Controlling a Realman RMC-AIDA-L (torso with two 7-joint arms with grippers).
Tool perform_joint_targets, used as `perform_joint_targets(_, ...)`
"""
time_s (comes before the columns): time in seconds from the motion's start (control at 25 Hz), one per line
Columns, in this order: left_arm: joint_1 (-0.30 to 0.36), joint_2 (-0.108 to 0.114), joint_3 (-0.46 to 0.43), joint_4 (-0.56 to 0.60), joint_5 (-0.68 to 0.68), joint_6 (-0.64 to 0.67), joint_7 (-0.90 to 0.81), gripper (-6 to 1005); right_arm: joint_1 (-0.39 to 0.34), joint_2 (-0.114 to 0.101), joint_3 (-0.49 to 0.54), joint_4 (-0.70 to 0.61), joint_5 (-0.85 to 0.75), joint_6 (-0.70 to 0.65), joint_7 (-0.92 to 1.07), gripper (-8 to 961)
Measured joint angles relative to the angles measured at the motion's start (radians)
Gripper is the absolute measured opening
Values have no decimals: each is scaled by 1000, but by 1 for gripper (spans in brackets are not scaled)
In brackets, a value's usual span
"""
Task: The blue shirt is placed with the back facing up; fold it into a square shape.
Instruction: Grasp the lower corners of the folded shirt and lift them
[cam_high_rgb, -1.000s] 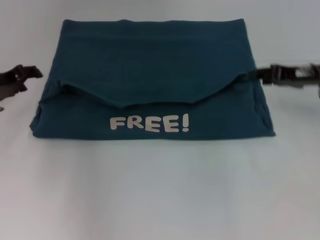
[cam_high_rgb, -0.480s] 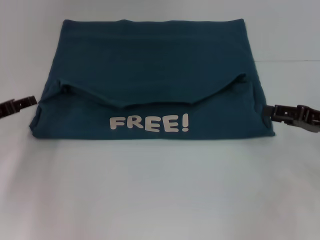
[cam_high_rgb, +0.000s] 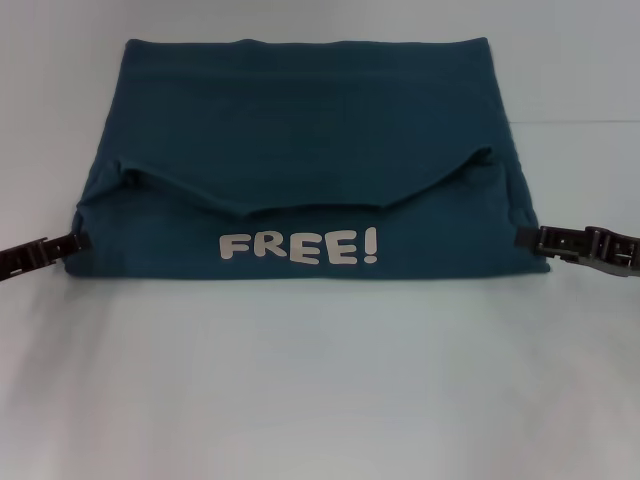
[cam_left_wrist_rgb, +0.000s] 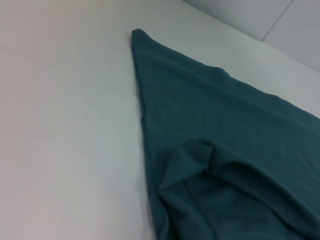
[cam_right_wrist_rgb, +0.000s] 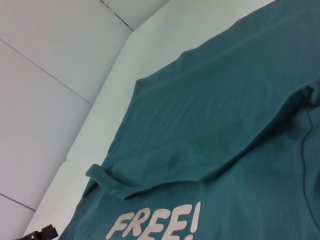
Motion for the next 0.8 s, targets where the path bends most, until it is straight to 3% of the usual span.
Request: perform_joint_targets(0.8,-23,-6,26,-50,2,-24,7,588,-7,0,8,17,1,4,-15,556)
